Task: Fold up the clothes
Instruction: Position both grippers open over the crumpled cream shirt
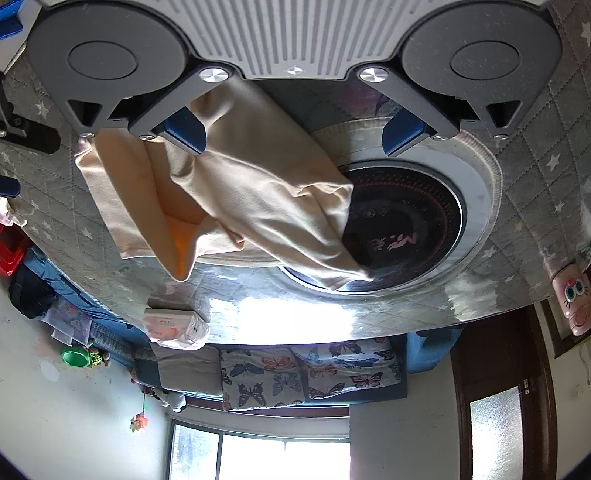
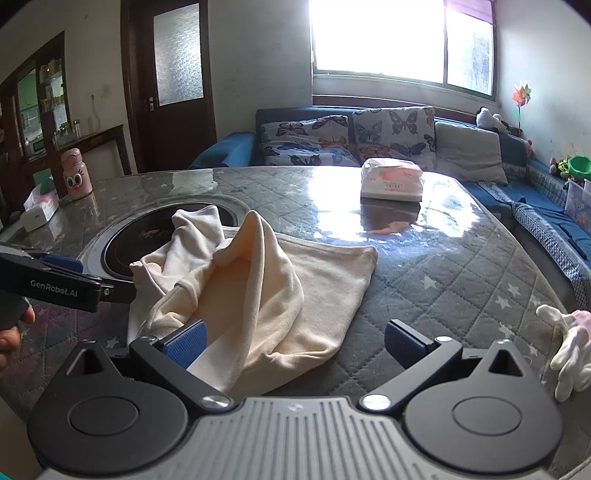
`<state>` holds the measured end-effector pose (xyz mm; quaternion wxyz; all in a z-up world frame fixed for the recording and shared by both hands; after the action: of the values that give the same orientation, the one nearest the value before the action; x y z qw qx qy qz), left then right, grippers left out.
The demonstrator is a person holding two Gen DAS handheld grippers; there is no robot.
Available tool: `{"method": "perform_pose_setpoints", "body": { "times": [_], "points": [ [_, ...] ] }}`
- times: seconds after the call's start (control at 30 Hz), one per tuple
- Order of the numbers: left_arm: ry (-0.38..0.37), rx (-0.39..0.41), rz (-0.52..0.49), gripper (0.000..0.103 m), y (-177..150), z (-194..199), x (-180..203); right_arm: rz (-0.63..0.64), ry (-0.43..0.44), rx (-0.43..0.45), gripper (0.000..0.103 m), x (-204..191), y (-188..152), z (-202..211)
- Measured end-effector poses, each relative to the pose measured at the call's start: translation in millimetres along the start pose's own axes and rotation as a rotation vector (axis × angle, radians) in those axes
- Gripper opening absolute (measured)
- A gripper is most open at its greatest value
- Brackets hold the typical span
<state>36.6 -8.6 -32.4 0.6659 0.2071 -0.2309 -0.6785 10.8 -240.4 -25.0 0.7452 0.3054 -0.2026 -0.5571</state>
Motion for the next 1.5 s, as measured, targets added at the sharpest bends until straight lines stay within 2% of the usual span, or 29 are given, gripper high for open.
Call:
{"method": "perform_pose_setpoints", "body": {
  "times": [0.8,1.2,1.5],
  "points": [
    [-0.026,-0.027,-0.06,0.103,17,-16,30,0.007,-0.005,-0.004,0.103,6,11,-8],
    [-0.069,-0.022,-0.097,0.1,26,-24,39,0.018,-0.01,-0.025,0.103,8,19,-20],
    [-0.054,-0.032,-0.092,0.103,26,-24,45,-0.021,-0.015,-0.033,0.103,11,19,-21]
  ]
}}
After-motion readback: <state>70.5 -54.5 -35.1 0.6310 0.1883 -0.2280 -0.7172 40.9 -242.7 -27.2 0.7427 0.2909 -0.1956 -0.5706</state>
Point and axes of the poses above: each gripper's, at about its wrist camera, not at the fingertips, and z roughly against the way its jaws point, x to its right, y to its top, the point moved 6 cm from there along -z, roughly the way its jaws point, and after that the axes turned 10 degrees about -x, right-handed, at the moved point
